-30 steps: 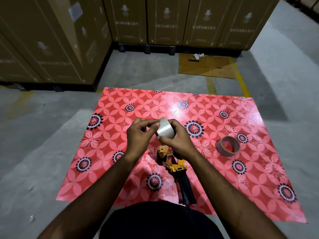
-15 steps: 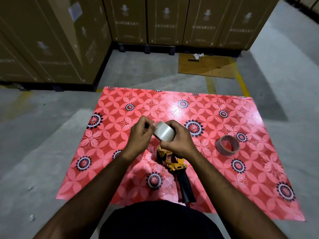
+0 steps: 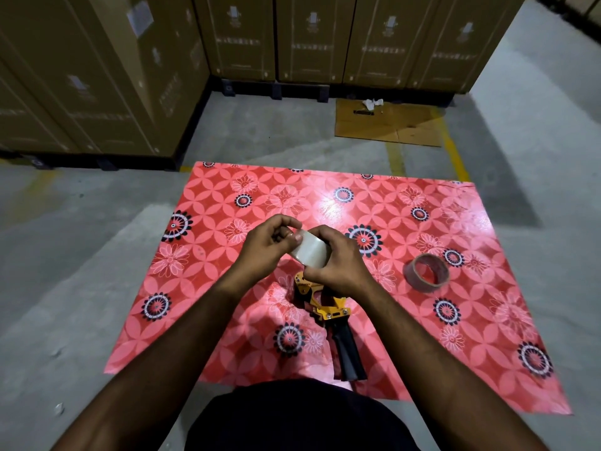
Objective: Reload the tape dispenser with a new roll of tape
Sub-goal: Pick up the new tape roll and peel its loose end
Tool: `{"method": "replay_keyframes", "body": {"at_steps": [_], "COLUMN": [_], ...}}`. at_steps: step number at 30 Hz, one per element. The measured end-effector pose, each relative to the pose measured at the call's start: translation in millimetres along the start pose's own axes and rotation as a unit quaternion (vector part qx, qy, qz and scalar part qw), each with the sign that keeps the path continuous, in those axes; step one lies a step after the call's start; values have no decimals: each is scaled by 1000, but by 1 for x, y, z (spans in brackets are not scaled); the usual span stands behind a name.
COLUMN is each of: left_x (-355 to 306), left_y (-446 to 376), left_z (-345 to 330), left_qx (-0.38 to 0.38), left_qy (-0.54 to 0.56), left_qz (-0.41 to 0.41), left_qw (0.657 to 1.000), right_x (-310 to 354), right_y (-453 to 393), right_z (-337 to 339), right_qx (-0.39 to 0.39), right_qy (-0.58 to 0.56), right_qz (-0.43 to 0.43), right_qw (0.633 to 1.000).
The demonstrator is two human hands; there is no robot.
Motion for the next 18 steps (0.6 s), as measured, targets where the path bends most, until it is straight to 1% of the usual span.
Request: {"method": "replay_keyframes", "body": {"at_steps": [2,3,6,8,9,10,13,15,16,18], "left_x": [1,2,7,10,11,11,12,10,10,7], "left_y": [0,0,0,1,1,2,0,-2,-2,-1], "left_z": [-2,-3,-6,-7,-6,-6,0,6,10,15], "left_qx": [4,-1,-25,-36,-36,-27,6,18,25,37], "left_qy": [74,131,294,348,350,337,253,226,201,105], "left_qz": [26,43,99,130,137,137,106,93,79,31], "left_qw": [997,990,950,928,926,931,962,969,976,993], "right_x": [-2,-3,-5,-7,-7,-7,-10,-16,-18,-23], "right_y": [1,2,0,-2,-3,-3,-5,-8,-9,-13], "right_z": [0,0,-1,1,2,3,5,6,6,7], "right_qx": [-2,-4,-7,-11,-13,-14,-9,-3,0,6], "right_qy": [-1,-2,-12,-16,-15,-16,-40,-63,-80,-115], "right_qz": [1,0,-6,-9,-11,-13,-13,-23,-29,-40], "right_qw": [1000,1000,1000,1000,1000,1000,999,998,996,993]}}
Point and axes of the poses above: each hand's wrist, its own y-axis away from the middle knuckle, its own z-axis out of the back of the hand, x = y × z, the point moved 2 cm from there along -y, towards the middle knuckle, and after that the axes turned 7 degrees about -x, right-handed, at the moved point
